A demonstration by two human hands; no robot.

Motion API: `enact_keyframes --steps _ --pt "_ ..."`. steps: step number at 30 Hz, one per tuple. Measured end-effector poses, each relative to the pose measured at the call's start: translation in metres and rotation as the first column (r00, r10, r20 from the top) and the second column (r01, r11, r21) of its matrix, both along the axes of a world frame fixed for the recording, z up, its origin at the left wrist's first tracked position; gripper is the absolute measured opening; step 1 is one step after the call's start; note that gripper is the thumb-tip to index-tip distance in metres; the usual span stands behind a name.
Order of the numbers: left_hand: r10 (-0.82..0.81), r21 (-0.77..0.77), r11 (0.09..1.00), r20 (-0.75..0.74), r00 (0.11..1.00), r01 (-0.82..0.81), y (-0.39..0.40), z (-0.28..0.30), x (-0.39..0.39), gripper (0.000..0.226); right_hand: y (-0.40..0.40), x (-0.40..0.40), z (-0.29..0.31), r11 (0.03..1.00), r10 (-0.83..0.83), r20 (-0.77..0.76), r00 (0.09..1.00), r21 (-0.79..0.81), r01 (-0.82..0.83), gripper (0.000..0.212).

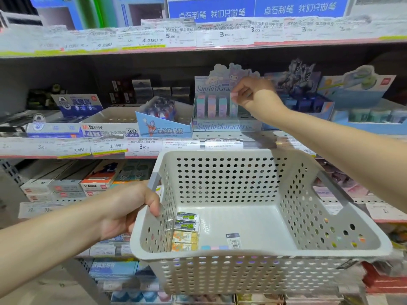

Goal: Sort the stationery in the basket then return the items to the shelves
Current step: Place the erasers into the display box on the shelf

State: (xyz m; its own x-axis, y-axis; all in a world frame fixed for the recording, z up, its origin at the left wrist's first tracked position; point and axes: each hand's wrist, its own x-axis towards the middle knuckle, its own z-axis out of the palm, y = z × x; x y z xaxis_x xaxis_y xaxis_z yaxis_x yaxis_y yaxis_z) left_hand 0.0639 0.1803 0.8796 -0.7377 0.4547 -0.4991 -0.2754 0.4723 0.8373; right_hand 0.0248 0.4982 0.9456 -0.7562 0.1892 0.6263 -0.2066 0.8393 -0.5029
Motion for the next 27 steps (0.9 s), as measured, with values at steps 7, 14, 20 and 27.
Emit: enact_keyframes --steps 7,14,20,27 --pt "0.006 -0.099 0.995 -0.055 0.998 -0.011 0.003 0.000 0.000 0.074 0.003 0.012 -0.009 0.999 -0.011 0.038 0.999 0.050 0.009 0.039" --pt "-0.012 -0.027 1.000 -0.071 0.997 0.010 0.006 0.003 0.010 0.058 0.005 0.012 -0.002 0.999 -0.006 0.155 0.988 0.043 -0.001 0.055" --pt "-0.026 -0.012 1.000 -0.072 0.997 0.025 0.007 0.005 0.015 0.053 -0.018 0.044 -0.015 0.986 -0.048 -0.045 0.998 0.155 0.054 0.046" --pt "-0.047 0.022 0.999 -0.067 0.997 0.048 0.010 0.005 0.012 0.050 -0.078 0.088 -0.057 0.864 0.199 0.561 0.804 0.287 -0.414 0.016"
